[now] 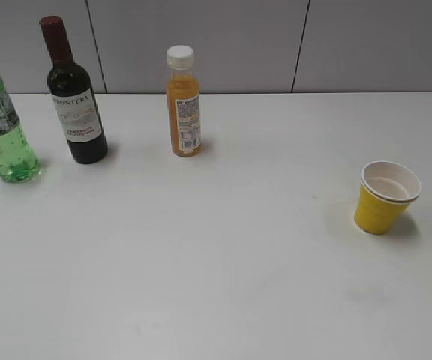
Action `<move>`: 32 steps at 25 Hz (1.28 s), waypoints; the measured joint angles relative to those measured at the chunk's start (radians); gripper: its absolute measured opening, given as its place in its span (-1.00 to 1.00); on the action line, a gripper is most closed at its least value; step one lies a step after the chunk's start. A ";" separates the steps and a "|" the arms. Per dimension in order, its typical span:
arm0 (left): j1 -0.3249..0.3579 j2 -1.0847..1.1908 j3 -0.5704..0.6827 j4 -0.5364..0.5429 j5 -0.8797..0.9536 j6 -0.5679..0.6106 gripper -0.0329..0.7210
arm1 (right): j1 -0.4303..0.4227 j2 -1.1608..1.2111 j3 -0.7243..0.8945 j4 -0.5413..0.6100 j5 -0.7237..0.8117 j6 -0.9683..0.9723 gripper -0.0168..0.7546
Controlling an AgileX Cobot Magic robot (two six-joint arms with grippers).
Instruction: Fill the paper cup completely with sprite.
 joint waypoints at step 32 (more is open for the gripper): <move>0.000 0.000 0.000 0.000 0.000 0.000 0.55 | 0.000 -0.001 -0.015 -0.004 -0.042 -0.001 0.68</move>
